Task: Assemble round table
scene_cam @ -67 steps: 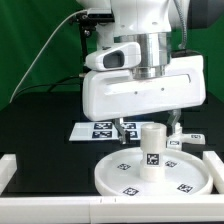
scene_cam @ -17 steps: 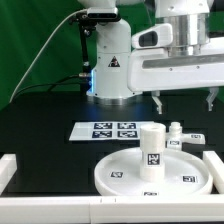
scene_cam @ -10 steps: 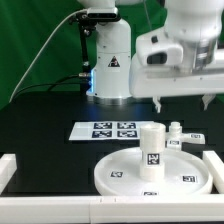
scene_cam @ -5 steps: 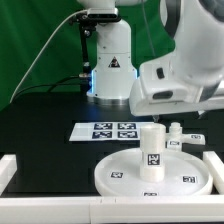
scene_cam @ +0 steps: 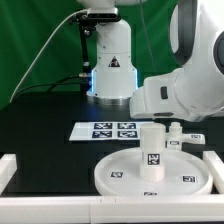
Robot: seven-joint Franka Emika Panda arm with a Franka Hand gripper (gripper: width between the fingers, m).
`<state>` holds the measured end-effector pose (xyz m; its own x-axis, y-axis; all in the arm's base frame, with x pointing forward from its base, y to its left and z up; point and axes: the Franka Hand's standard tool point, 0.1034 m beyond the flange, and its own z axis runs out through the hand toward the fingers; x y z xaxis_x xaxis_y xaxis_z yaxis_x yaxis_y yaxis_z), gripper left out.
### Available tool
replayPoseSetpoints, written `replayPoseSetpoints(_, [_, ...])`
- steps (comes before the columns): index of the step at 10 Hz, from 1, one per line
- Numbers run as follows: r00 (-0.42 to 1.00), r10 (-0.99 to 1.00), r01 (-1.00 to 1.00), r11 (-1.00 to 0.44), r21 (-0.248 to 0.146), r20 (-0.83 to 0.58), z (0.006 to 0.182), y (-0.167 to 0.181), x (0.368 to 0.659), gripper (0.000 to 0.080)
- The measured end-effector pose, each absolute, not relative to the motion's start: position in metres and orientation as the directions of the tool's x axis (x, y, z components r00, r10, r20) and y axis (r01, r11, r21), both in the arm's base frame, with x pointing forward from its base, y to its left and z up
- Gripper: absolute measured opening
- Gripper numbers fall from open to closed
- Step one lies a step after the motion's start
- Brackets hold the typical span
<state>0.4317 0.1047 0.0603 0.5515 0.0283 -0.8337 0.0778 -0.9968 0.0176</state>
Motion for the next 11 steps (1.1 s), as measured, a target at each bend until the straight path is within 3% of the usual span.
replayPoseSetpoints(1, [0.553, 0.003, 0.065, -0.997, 0.040, -0.833, 0.059, 0.107, 0.429, 0.0649])
replayPoseSetpoints(2, [0.560, -0.049, 0.045, -0.995, 0.090, -0.827, 0.053, 0.122, 0.418, 0.0649])
replayPoseSetpoints(4, [0.538, -0.098, 0.029, -0.991, 0.134, -0.837, 0.044, 0.131, 0.404, 0.0649])
replayPoseSetpoints(8, [0.539, -0.104, 0.018, -0.991, 0.135, -0.836, 0.044, 0.127, 0.406, 0.0649])
replayPoseSetpoints(11, [0.534, -0.131, 0.011, -0.987, 0.162, -0.835, 0.023, 0.129, 0.386, 0.0649])
